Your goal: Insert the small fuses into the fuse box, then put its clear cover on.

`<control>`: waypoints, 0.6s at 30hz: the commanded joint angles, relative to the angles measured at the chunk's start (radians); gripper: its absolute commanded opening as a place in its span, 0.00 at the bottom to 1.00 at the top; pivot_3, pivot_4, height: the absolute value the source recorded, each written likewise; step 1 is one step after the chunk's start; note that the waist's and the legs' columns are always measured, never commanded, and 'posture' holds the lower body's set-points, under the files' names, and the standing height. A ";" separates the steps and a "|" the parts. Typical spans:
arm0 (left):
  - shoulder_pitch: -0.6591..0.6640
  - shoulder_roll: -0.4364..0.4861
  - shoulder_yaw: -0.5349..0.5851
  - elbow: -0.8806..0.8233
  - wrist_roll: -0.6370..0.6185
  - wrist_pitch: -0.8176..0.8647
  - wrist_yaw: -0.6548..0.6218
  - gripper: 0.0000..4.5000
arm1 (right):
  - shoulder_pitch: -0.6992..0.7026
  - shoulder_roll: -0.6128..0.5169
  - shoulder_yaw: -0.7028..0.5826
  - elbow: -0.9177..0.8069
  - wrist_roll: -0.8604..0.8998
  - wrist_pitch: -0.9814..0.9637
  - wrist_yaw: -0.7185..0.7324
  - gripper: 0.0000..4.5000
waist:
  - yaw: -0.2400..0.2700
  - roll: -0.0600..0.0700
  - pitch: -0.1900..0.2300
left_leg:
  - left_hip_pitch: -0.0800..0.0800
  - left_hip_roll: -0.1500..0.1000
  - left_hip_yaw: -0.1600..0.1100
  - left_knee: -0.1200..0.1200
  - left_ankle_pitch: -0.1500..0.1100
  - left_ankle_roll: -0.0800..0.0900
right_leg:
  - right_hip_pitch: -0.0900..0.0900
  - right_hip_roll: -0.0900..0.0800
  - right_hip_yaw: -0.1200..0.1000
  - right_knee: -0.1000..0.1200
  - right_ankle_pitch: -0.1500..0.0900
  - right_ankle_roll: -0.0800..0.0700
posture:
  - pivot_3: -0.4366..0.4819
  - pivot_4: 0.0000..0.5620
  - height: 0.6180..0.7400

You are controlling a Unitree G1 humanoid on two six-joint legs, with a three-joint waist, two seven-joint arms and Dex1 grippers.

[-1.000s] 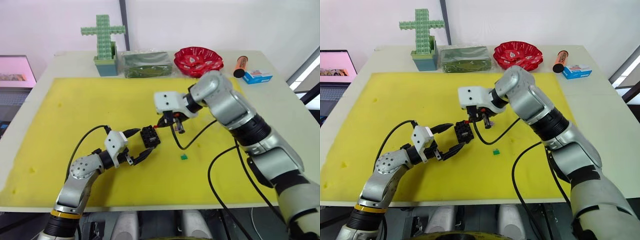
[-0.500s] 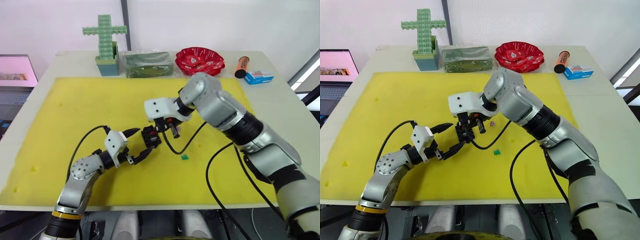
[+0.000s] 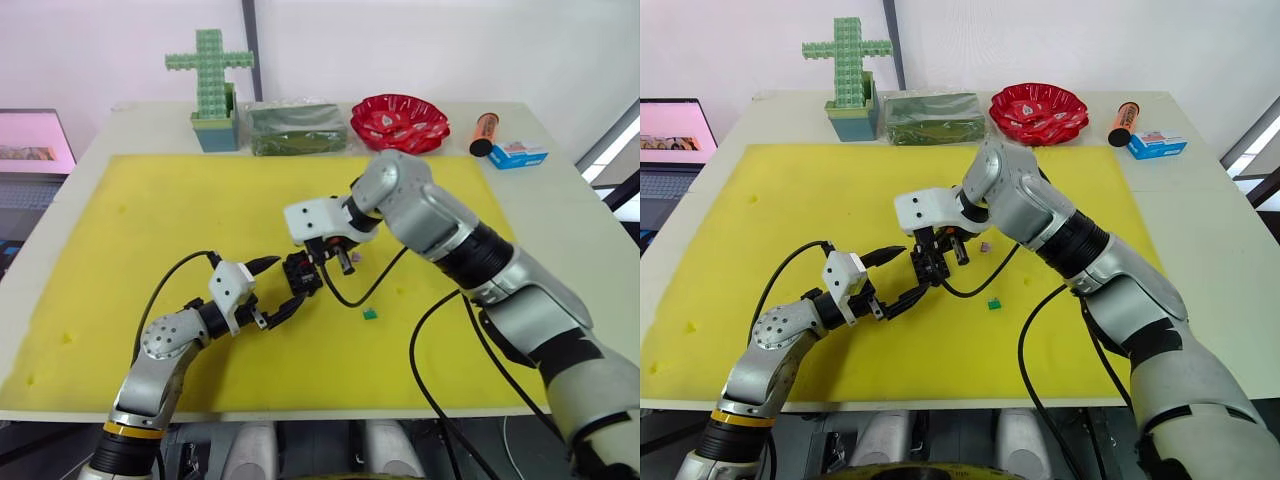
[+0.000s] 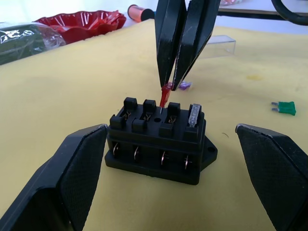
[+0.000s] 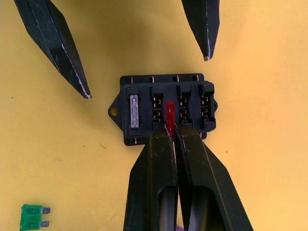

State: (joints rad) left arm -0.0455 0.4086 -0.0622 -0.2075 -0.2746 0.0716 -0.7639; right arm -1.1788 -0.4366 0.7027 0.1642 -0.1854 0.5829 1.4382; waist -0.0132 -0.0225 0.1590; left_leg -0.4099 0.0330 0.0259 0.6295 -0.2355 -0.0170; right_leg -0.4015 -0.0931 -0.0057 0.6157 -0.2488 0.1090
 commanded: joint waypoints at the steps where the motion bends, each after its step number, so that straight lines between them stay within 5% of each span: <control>1: 0.004 0.003 0.008 -0.019 -0.009 -0.019 0.001 1.00 | -0.030 0.005 -0.010 -0.011 -0.005 -0.001 0.012 0.00 | 0.000 0.000 0.000 | 0.000 0.000 0.000 0.000 0.000 0.000 | 0.000 0.000 0.000 0.000 0.000 0.000 | 0.48 0.27 1.00; 18: 0.007 0.006 0.004 -0.022 -0.006 -0.019 -0.002 1.00 | -0.018 -0.004 -0.007 -0.022 -0.020 -0.006 0.029 0.00 | 0.000 0.000 0.000 | 0.000 0.000 0.000 0.000 0.000 0.000 | 0.000 0.000 0.000 0.000 0.000 0.000 | 0.48 0.27 1.00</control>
State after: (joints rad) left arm -0.0416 0.4104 -0.0623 -0.2076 -0.2740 0.0716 -0.7641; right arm -1.1787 -0.4345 0.7028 0.1625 -0.1957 0.5882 1.4622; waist -0.0133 -0.0224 0.1590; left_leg -0.4099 0.0330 0.0258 0.6295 -0.2355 -0.0170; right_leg -0.4015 -0.0931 -0.0058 0.6157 -0.2488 0.1090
